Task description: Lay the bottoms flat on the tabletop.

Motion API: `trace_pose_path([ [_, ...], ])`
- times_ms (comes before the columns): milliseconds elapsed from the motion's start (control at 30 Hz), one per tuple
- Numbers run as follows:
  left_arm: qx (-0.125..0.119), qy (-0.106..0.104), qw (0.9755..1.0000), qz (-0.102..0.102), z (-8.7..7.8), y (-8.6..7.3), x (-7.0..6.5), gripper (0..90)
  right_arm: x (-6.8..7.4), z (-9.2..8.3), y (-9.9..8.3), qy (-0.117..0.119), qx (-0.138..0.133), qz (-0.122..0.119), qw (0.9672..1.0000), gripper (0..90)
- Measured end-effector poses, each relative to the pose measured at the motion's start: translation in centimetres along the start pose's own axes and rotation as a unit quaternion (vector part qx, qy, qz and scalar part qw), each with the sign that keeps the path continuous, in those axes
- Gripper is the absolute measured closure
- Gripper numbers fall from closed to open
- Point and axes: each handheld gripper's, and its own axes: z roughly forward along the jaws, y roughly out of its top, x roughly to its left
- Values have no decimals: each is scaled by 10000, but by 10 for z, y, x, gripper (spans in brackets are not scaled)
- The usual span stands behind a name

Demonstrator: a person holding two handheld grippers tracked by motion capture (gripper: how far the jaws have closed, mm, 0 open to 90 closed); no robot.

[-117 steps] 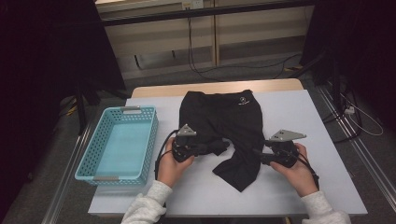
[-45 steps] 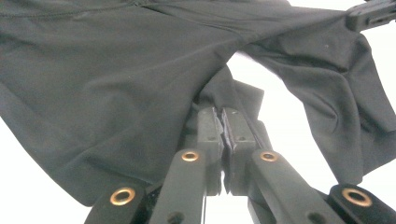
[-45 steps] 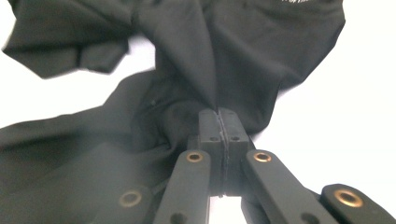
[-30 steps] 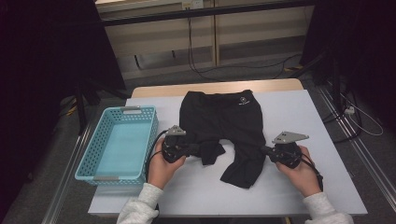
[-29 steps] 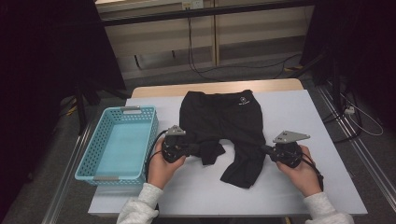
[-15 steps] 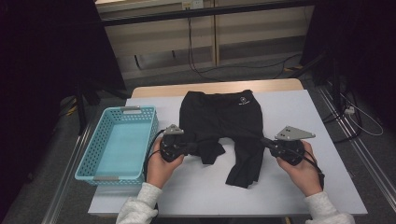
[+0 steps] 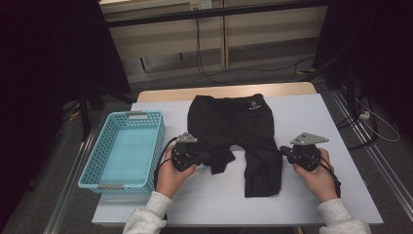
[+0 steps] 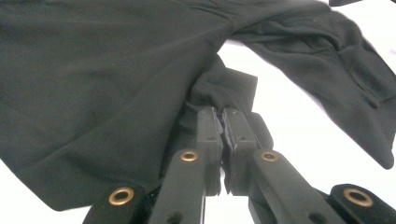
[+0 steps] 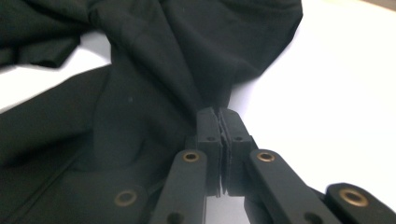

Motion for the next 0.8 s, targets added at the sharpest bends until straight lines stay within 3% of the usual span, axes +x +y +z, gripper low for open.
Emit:
trace_pose_path([
  [200, -13, -3, 10000, -3, 0, 0, 1, 863, 8, -4, 3, 190, -84, -80, 9998, 794],
  [300, 7, -6, 10000, 10, 0, 0, 0, 862, 23, -4, 7, 463, -122, -224, 9986, 726],
  [433, 12, -2, 10000, 15, 0, 0, 0, 862, 41, 4, 10, 728, 36, -501, 9961, 683],
  [500, -3, 6, 10000, 14, -1, 0, 1, 862, 47, 8, 10, 702, 167, -650, 9953, 678],
  [567, -9, 10, 10000, -3, -1, -1, 2, 862, 50, 12, 8, 556, 382, -724, 9951, 710],
  [600, -7, 15, 10000, -11, -1, -1, 2, 862, 50, 13, 6, 510, 496, -731, 9948, 792],
  [633, 5, 27, 10000, -9, -1, -1, 2, 862, 49, 14, 5, 486, 508, -710, 9950, 812],
  [800, -5, 10, 10000, -21, 0, -1, 2, 862, 44, 18, 3, 630, 606, -582, 9945, 895],
])
